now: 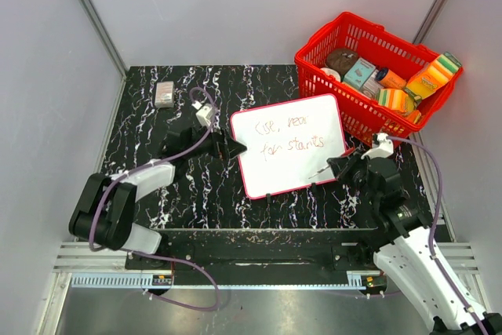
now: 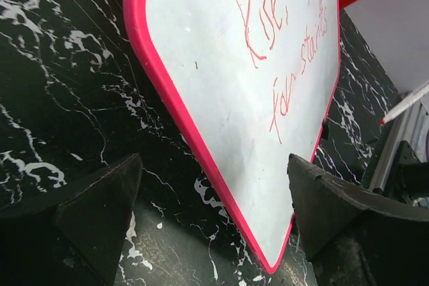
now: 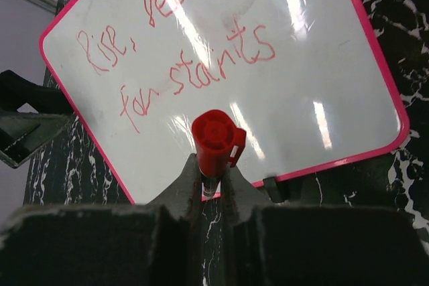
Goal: Write a sentence on the whiteboard
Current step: Put down the whiteboard marker at the corner of the board.
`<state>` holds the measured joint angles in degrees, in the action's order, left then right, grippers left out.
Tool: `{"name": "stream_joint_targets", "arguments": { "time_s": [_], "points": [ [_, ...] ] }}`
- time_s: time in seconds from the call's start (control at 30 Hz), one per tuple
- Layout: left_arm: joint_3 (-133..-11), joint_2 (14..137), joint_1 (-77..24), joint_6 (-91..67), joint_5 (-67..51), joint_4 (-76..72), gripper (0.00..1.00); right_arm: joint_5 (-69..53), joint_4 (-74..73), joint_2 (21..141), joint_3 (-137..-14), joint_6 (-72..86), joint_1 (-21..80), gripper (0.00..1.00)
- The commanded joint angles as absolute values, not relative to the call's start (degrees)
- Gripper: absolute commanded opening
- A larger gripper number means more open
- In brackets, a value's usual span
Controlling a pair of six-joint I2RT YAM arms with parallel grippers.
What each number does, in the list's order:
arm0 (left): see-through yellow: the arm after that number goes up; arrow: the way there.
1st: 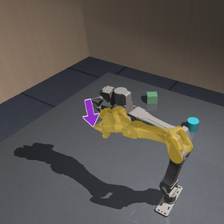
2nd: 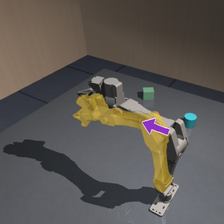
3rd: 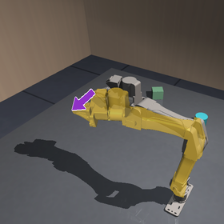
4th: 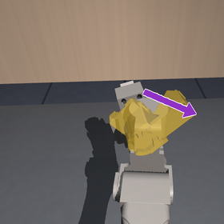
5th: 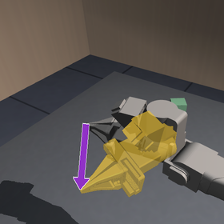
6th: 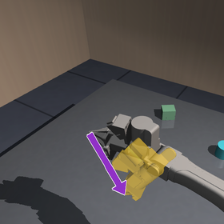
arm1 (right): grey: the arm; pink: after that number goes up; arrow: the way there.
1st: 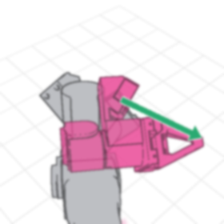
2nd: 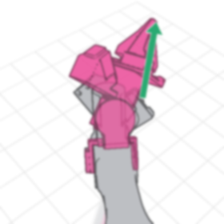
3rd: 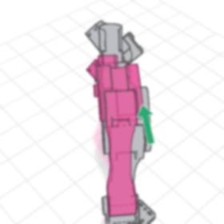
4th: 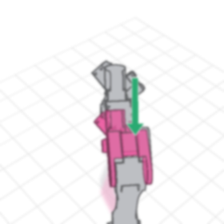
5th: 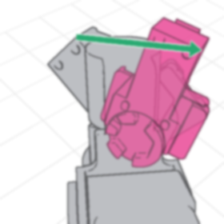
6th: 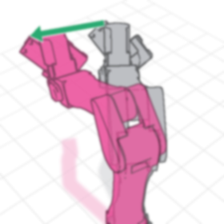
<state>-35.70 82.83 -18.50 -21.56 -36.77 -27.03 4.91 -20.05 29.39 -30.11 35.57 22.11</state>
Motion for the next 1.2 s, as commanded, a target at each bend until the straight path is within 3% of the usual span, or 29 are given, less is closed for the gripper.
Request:
{"name": "stream_joint_targets", "arguments": {
  "time_s": [0.0, 0.37, 0.57, 0.8, 0.93, 1.17],
  "points": [
    [-33.23, 74.72, -18.98, -20.13, -30.26, -29.8, 0.94, 0.18, -23.9, 27.08, -27.95, 41.04, 22.06, 0.0],
    [-27.16, 46.44, -19.95, -22.05, -6.43, -21.45, 0.99, -7.29, -31.72, 20.13, -21.81, 51.85, 21.97, 0.0],
    [-30.66, 38.5, -19.95, -26.1, -5.45, -13.72, 0.99, -11.42, -34.71, 18.72, -17.15, 57.56, 21.89, 0.01],
    [-37.61, 36.3, -20.04, -27.42, -7.73, -3.8, 0.99, -11.34, -41.21, 15.48, -16.08, 58.71, 21.89, 0.11],
    [-40.6, 36.12, -19.95, -27.6, -9.58, -0.27, 0.99, -9.58, -43.15, 12.75, -15.91, 59.5, 21.97, 0.21],
    [-41.13, 34.46, -19.95, -29.44, -14.5, 1.49, 0.99, -4.84, -44.12, 10.46, -18.45, 59.5, 21.97, 0.54]
  ]
}}
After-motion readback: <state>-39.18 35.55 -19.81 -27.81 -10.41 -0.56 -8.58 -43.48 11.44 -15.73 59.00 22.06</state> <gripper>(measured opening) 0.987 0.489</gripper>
